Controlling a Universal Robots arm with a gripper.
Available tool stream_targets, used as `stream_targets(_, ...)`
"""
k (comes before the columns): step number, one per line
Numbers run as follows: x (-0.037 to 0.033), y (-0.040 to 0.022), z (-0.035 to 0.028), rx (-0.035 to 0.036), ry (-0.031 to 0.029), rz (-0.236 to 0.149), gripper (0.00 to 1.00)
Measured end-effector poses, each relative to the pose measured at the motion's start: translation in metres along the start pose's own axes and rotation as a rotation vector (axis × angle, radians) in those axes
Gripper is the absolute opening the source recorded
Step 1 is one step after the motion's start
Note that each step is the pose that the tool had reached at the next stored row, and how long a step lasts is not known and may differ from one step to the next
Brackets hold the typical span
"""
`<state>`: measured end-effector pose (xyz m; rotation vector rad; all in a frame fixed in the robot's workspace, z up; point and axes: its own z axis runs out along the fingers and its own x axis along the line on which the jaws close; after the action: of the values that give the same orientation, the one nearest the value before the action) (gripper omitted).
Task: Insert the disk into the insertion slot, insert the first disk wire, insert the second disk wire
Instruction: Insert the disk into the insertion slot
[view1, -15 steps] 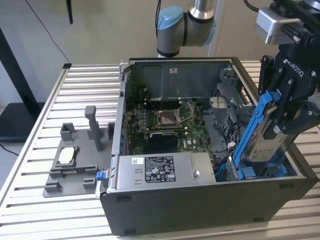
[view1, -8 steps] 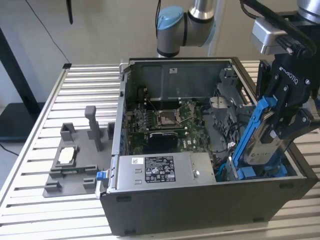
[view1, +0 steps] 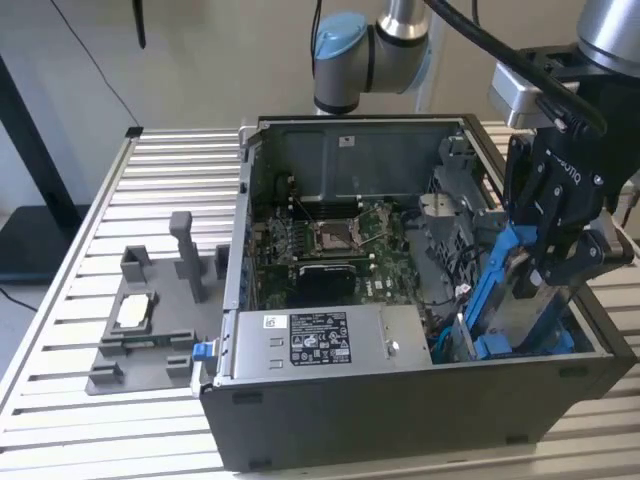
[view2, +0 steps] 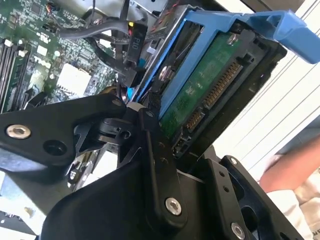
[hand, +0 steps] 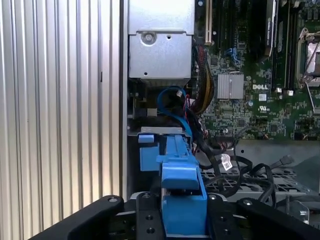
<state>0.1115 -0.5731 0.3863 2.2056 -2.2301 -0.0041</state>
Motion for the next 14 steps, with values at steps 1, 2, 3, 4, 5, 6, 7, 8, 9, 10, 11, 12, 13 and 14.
stream_targets(1, 0.0, 0.0, 0.0, 0.0001, 0.0, 0.0, 0.4)
stream_targets(2, 0.0, 0.0, 0.0, 0.0001, -0.0002, 0.0, 0.4)
stream_targets(3, 0.0001, 0.0, -0.001, -0.0001, -0.0005, 0.0, 0.47)
stream_targets(4, 0.0001, 0.0, -0.0036, -0.0006, -0.0023, 0.0, 0.47)
stream_targets(5, 0.0001, 0.0, -0.0067, -0.0007, -0.0031, 0.0, 0.47)
stream_targets(6, 0.0, 0.0, -0.0091, -0.0007, -0.0048, 0.0, 0.47)
stream_targets(7, -0.0001, 0.0, -0.0099, 0.0, -0.0078, 0.0, 0.47)
stream_targets(8, -0.0006, 0.0001, -0.0101, 0.0041, -0.0123, 0.0, 0.47)
stream_targets(9, -0.0016, 0.0, -0.0101, 0.0104, -0.0159, 0.0, 0.47)
stream_targets(10, -0.0027, 0.0001, -0.0102, 0.017, -0.0192, 0.0, 0.47)
stream_targets(11, -0.0039, 0.0001, -0.0101, 0.0242, -0.0246, 0.0, 0.47)
stream_targets(12, -0.0048, 0.0001, -0.0102, 0.0317, -0.0291, 0.0, 0.47)
stream_targets(13, -0.0055, 0.0001, -0.0102, 0.0418, -0.0338, -0.001, 0.47)
stream_targets(14, -0.0063, 0.0001, -0.0102, 0.0536, -0.0391, -0.001, 0.47)
